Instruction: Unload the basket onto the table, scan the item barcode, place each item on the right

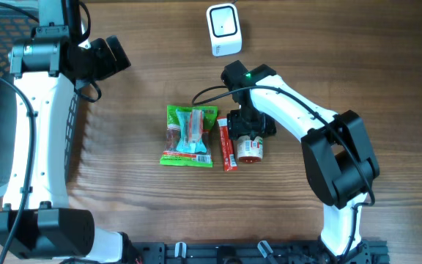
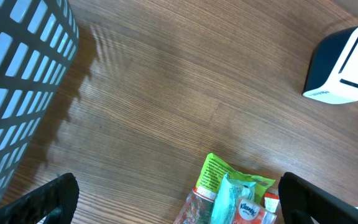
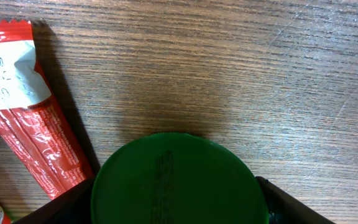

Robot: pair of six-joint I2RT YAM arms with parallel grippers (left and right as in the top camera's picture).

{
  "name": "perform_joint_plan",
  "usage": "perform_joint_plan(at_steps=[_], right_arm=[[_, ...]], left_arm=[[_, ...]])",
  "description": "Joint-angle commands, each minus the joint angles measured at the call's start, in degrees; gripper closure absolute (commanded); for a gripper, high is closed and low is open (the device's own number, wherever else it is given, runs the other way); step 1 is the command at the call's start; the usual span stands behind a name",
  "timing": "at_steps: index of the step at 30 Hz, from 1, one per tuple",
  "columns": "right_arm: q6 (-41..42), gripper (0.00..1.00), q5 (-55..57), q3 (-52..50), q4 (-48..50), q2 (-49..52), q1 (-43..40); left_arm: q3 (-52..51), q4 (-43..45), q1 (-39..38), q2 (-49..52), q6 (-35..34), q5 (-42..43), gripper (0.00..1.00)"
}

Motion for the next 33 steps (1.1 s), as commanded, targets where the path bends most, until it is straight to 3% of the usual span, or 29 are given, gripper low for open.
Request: perform_joint_plan(at_steps=[1,9,25,33], right_arm=[[0.79,0.26,0.59,-0.2,0.04,0.81,0.33],[-1.55,0.35,0.81,1.07,-0.2,-2.62,0.17],[-2.12,0.37,8.98,0.68,-0.57,-29.73,0.17],[-2.99,0.38,14.19,-10.91,9.33,-38.73,0.17]], left_arm=[[-0.13,0.13,0.2,0.0,0.9,-0.37,0.0],[-0.13,0.13,0.2,0.0,0.9,-0.35,0.0],[-0.13,0.15,0.2,0.0,0.9,-0.35,0.0],[-0.13,0.13,0.2,0.0,0.92,-0.37,0.0]])
